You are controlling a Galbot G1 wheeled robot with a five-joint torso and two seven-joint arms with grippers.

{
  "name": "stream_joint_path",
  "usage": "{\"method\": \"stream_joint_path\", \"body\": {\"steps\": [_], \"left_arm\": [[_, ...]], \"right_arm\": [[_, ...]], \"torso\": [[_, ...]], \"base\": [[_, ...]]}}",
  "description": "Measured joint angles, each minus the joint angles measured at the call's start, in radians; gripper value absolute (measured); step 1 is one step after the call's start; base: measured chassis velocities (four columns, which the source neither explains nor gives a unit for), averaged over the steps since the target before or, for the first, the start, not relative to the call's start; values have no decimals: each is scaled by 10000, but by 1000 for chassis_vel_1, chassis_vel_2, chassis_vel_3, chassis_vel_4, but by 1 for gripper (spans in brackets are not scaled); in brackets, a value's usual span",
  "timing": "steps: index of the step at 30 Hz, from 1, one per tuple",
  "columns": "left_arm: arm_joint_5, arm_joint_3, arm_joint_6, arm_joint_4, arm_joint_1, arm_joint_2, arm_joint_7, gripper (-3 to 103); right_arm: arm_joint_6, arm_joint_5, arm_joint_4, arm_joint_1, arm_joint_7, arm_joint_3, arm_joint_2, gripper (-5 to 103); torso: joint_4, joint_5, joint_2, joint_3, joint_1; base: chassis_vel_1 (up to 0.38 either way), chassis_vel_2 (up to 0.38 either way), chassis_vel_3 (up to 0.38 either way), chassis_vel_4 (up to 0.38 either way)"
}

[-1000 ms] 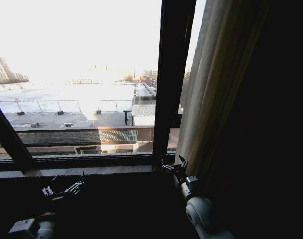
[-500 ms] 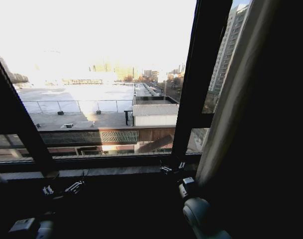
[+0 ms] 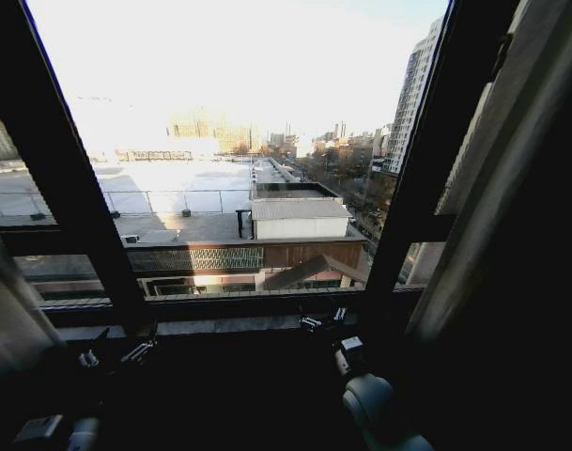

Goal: Open the curtains by pulling them apart, changing their state from closed to fully open.

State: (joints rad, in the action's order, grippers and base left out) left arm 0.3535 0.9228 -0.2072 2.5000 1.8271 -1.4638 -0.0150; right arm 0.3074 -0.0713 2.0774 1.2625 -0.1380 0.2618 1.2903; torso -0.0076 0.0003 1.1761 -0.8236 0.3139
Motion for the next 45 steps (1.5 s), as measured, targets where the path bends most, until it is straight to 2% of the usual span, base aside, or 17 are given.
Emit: {"method": "stream_joint_path", "body": {"steps": [34, 38, 45], "left_arm": [[-72, -47, 10, 0, 36, -25, 80, 100], [-134, -45, 157, 0, 44, -6, 83, 100], [-238, -186, 218, -182, -384, 181, 184, 100]], "right_arm": [[-13, -19, 256, 211, -21, 34, -20, 100], [-51, -15, 217, 137, -25, -44, 15, 100], [-234, -42, 107, 25, -97, -80, 164, 100]], "torso": [[0, 0, 0, 0, 1], [2, 1, -1, -1, 1], [-1, -5, 0, 1, 1]], "base": [[313, 393, -315, -391], [317, 397, -306, -397], [270, 352, -268, -352]]}}
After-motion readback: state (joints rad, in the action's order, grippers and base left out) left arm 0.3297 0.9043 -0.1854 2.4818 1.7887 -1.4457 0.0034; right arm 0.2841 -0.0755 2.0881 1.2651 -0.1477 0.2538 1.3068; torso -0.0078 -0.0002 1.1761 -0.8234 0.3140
